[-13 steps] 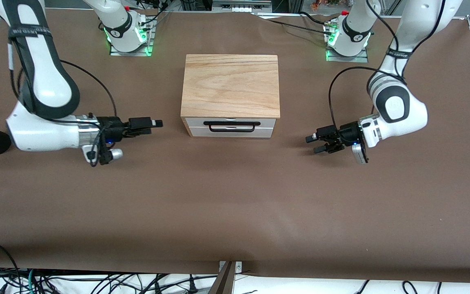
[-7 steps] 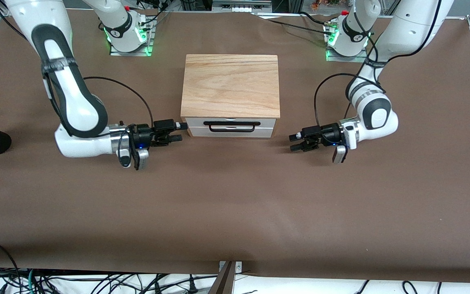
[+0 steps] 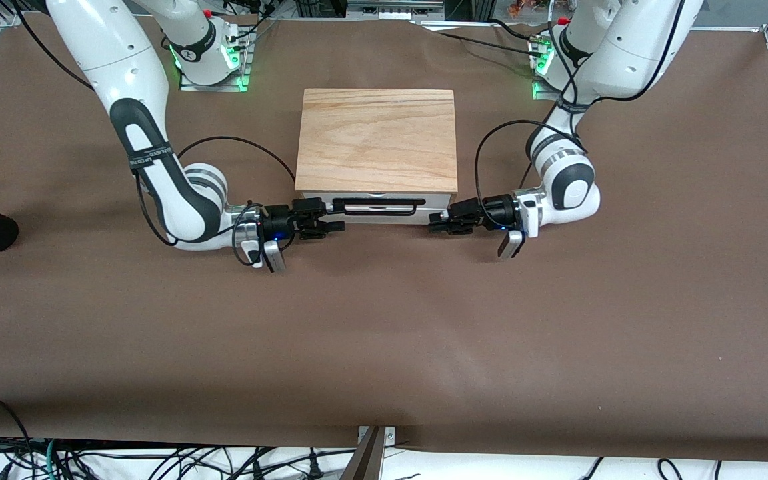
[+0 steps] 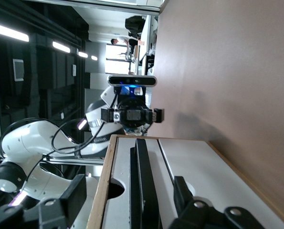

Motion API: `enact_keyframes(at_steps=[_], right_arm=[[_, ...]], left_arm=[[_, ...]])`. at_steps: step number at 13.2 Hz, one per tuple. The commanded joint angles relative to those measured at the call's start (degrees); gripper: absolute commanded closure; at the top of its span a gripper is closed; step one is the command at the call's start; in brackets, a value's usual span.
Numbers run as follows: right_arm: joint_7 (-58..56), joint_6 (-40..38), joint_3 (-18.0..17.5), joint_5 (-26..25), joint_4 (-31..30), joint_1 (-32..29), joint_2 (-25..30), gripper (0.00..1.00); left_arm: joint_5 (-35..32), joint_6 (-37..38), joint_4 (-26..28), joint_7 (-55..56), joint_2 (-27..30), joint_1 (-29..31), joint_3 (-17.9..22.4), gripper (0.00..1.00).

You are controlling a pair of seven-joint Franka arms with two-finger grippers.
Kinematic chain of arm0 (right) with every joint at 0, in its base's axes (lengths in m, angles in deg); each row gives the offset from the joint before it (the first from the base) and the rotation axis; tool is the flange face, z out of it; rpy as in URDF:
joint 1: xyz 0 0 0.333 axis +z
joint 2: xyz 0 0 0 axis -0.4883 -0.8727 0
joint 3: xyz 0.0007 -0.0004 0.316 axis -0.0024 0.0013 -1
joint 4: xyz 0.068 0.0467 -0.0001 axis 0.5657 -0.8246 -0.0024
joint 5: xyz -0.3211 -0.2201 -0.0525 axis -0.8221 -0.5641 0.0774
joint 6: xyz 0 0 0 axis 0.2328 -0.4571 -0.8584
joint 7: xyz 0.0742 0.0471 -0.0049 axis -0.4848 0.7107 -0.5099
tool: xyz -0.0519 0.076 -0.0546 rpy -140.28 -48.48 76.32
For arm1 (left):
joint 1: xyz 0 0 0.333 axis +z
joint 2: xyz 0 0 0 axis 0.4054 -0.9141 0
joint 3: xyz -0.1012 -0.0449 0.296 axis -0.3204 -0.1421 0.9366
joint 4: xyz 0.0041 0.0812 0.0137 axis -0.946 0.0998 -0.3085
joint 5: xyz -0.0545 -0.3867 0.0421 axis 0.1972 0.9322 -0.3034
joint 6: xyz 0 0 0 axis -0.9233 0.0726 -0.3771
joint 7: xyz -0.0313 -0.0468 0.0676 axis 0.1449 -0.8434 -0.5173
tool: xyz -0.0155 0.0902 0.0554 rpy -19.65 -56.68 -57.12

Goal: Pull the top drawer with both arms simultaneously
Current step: 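Close both grippers on the black drawer handle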

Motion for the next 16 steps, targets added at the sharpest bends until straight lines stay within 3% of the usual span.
enact_keyframes(at_steps=[1,3,5,6,8,9,11,12,16], right_arm=[[-1.66,0.02,-0.05,3.60,-3.07,0.57,0.82,0.31],[-1.66,-0.25,-0.05,3.60,-3.95,0.57,0.82,0.46],[-1.57,-0.25,-0.05,3.60,-3.86,0.48,0.82,0.71],[-1.49,-0.33,-0.05,3.60,-3.86,0.48,0.82,0.79],[-1.05,-0.33,-0.05,3.60,-3.86,0.48,0.82,0.95],[-0.87,-0.33,-0.05,3.60,-3.78,0.48,0.82,0.97],[-0.78,-0.33,-0.05,3.60,-3.60,0.48,0.82,1.00],[-0.78,-0.33,-0.05,3.60,-3.51,0.39,0.82,1.00],[-0.70,-0.33,-0.05,3.60,-3.25,0.21,0.82,1.00]], left_arm=[[4.45,0.46,-1.06,-4.15,-2.15,-1.59,-1.28,0.54],[4.37,0.46,-0.97,-3.79,-2.15,-1.59,-1.89,0.50],[4.28,0.46,-0.62,-3.79,-1.98,-1.59,-2.07,0.50],[4.20,0.46,-0.36,-3.79,-1.89,-1.59,-2.33,0.51],[3.84,0.46,-0.09,-3.88,-1.63,-1.59,-2.77,0.67],[3.67,0.46,0.08,-3.88,-1.45,-1.59,-2.77,0.74],[3.67,0.46,0.43,-3.97,-1.45,-1.50,-2.77,0.76],[3.58,0.46,0.78,-4.32,-1.45,-1.50,-2.77,0.83],[3.40,0.46,2.45,-4.32,-1.01,-1.50,-3.83,0.86]])
